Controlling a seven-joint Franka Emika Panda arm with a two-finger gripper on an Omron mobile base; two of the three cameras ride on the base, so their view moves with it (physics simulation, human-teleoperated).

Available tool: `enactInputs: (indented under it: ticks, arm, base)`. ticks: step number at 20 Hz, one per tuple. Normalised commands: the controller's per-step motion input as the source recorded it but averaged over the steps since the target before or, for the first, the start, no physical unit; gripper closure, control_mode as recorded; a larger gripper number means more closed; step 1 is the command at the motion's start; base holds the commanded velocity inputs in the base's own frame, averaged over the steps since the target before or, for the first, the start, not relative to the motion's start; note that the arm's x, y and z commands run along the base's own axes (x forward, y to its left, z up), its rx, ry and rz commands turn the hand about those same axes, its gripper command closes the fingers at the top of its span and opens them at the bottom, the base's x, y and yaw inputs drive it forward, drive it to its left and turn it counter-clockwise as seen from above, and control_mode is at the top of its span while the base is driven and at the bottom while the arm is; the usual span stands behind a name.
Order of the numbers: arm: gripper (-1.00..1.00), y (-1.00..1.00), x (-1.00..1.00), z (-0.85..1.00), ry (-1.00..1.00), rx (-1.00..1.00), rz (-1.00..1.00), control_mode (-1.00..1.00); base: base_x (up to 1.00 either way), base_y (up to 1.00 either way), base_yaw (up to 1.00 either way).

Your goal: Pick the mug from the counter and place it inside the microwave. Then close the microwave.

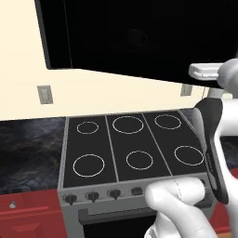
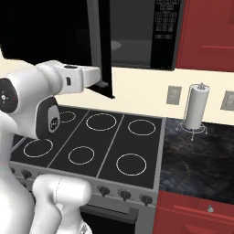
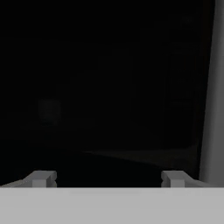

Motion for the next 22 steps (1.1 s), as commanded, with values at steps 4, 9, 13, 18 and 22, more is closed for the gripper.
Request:
enactInputs:
  ticks: [4,9,13,18,22]
  arm:
    - [-1.00,-0.24,0.28,0.00,0.04,0.00,0.13,-1.00]
    - [-1.00,-0.19,0.28,0.00,0.08,0.00,0.09,-1.00]
    - [-1.00,-0.07,0.28,0.00,0.09,0.00,0.00,-1.00]
    - [-1.00,-0.02,0.42,0.00,0.08,0.00,0.00,-1.00]
    - [-1.00,0.00,0.53,0.00,0.05,0.00,0.00,-1.00]
  base:
    - [0.00,0.00,0.00]
    - [0.00,0.00,0.00]
    - [0.00,0.00,0.00]
    - [0.00,0.00,0.00]
    - [0.00,0.00,0.00]
